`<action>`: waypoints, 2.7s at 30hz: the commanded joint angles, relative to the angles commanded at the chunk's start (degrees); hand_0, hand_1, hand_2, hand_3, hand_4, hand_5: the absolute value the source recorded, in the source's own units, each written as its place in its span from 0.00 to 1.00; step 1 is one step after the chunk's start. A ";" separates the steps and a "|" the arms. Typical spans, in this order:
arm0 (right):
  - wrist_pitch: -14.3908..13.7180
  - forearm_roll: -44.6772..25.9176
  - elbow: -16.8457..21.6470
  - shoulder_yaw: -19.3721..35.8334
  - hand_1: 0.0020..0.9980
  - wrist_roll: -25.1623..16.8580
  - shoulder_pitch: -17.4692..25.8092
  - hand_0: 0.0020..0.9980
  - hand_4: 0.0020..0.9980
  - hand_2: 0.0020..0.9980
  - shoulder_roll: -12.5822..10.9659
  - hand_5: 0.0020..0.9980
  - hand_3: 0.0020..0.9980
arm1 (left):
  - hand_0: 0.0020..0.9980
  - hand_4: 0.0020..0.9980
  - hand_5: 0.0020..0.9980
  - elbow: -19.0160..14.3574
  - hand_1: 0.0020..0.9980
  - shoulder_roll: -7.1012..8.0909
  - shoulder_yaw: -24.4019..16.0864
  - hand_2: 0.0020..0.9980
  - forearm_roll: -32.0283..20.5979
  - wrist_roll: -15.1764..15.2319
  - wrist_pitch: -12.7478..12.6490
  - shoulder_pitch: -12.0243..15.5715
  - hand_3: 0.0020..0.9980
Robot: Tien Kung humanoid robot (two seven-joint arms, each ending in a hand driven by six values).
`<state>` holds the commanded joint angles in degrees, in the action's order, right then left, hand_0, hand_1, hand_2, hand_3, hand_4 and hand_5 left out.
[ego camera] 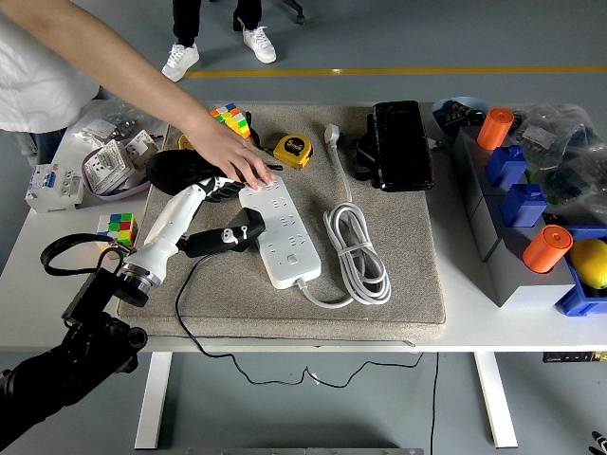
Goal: Put the plug near the board,insert it into the board,press the button,pull the plug out
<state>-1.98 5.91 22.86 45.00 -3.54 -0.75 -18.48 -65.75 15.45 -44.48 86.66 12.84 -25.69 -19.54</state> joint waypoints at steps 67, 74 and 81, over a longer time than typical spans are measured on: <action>-0.04 0.01 0.24 -0.14 0.66 -0.39 0.00 0.61 0.82 0.66 -0.09 0.49 0.54 | 0.80 0.83 0.80 1.73 0.81 -1.96 6.04 0.82 4.69 -6.04 2.49 -5.08 0.79; -0.04 0.02 0.28 -0.24 0.66 -0.46 -0.09 0.61 0.82 0.66 -0.02 0.49 0.53 | 0.80 0.84 0.81 3.10 0.81 -2.41 6.66 0.82 4.38 -6.20 2.64 -6.00 0.79; -0.02 0.22 0.31 0.15 0.66 -0.44 0.13 0.61 0.82 0.66 0.06 0.49 0.54 | 0.80 0.84 0.80 -0.43 0.81 -0.94 4.07 0.82 4.38 -2.84 0.28 -3.91 0.79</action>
<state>-2.00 6.13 23.17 45.15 -3.98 -0.62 -18.43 -66.18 14.51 -40.41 91.04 10.00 -25.41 -23.45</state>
